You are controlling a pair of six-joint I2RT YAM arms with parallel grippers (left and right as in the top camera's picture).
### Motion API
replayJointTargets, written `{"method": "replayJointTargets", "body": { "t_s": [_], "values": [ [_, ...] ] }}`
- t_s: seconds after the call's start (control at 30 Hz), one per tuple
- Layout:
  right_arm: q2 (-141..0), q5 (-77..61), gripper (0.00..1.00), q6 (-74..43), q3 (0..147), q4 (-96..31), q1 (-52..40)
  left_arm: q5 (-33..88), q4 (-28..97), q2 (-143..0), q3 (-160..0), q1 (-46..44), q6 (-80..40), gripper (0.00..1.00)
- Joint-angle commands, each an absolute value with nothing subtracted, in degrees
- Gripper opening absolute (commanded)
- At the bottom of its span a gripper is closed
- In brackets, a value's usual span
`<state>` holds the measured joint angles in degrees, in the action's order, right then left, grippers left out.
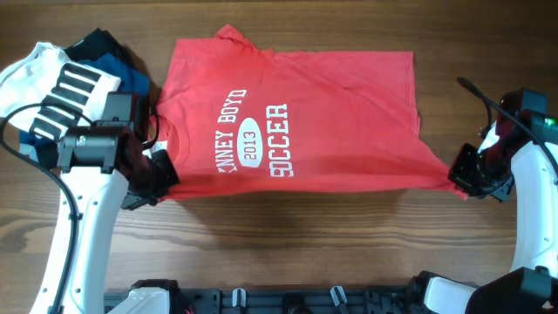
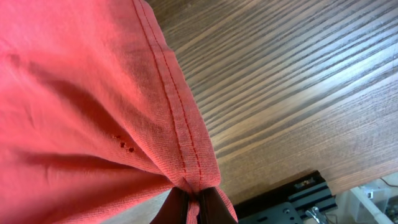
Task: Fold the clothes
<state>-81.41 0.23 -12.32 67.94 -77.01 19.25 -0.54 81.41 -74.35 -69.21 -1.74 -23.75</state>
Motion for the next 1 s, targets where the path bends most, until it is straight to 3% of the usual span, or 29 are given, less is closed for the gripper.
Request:
{"method": "replayJointTargets", "body": {
  "t_s": [0.0,0.5,0.97],
  "values": [
    [-81.12,-2.17,0.04,-10.00,67.79,-75.55,19.62,0.54,76.40,-74.04,-67.68,-1.37,-24.88,0.04],
    [-82.32,-7.86,0.04,-7.51,67.79,-61.28,19.27,-2.48,56.21,-80.51,-67.33,-1.37,-24.93,0.04],
    [-96.18,-7.90,0.04,-7.57,67.79,-47.18,12.60,-5.93,43.79,-93.80,-67.29,-1.37,-24.88,0.04]
  ]
}}
